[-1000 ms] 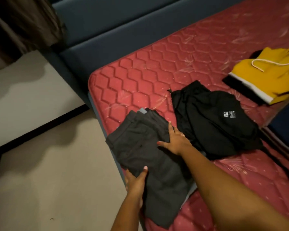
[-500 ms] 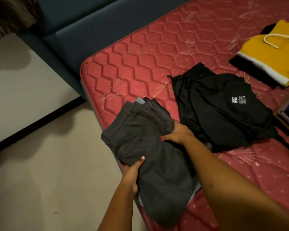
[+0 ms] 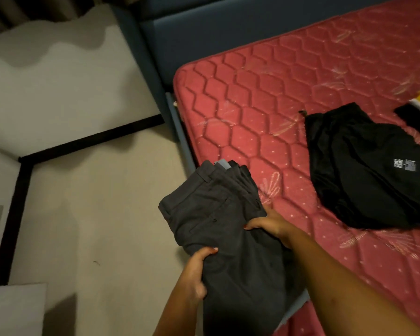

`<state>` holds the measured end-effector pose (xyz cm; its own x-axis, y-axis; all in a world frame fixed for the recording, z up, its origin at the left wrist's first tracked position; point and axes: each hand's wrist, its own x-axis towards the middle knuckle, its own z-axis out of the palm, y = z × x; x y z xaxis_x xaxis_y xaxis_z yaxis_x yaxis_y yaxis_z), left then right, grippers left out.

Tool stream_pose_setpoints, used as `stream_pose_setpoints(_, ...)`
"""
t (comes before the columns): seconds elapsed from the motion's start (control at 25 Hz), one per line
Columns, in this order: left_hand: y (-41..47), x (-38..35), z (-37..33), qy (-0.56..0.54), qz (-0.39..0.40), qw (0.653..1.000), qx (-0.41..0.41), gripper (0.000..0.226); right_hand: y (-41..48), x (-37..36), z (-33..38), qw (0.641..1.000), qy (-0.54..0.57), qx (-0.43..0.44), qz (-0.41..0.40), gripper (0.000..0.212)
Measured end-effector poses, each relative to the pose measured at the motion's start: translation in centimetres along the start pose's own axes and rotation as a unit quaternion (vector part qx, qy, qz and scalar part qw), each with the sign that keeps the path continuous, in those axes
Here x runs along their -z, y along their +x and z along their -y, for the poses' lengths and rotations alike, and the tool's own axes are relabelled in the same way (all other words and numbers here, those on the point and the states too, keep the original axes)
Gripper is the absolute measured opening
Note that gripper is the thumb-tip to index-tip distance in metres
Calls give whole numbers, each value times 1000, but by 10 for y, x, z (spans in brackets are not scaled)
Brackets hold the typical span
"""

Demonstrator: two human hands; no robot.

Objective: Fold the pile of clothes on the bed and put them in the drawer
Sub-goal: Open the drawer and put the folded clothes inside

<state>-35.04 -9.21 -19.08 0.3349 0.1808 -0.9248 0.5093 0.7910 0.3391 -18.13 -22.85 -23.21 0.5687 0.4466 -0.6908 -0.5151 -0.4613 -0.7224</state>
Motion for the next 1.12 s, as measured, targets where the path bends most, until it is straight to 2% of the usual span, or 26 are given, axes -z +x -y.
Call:
stream_pose_setpoints(0.16,-16,85,-17,-30,-9,999,-13,29,-23,-92,6,997,11,-27,71,61)
stream_pose_setpoints(0.32,-57,210,-19,-99,-36,994,-38,33,-49,-223,19,985,-36,-40,161,63)
stream_pose_setpoints(0.4,-88,276,-12,-155,-49,985,-65,45,-67,-292,25,974,-63,-45,215,56)
stream_pose_setpoints(0.48,-127,347,-6,-222,-70,967,-99,55,-89,-373,33,955,-96,-41,278,58)
stream_pose_setpoints(0.6,-189,469,6,-294,-109,937,-152,35,-135,-515,39,919,-152,-29,362,67)
stream_pose_setpoints(0.72,-234,575,28,-358,-130,908,-177,30,-178,-639,33,887,-211,-34,410,58)
stream_pose_setpoints(0.84,-265,656,70,-420,-160,872,-192,25,-215,-737,5,853,-262,-66,447,41)
stream_pose_setpoints(1.0,-276,739,168,-514,-212,815,-166,29,-251,-841,-92,779,-337,-102,518,64)
stream_pose_setpoints(1.12,-267,771,242,-553,-238,789,-122,24,-271,-878,-177,736,-394,-112,539,71)
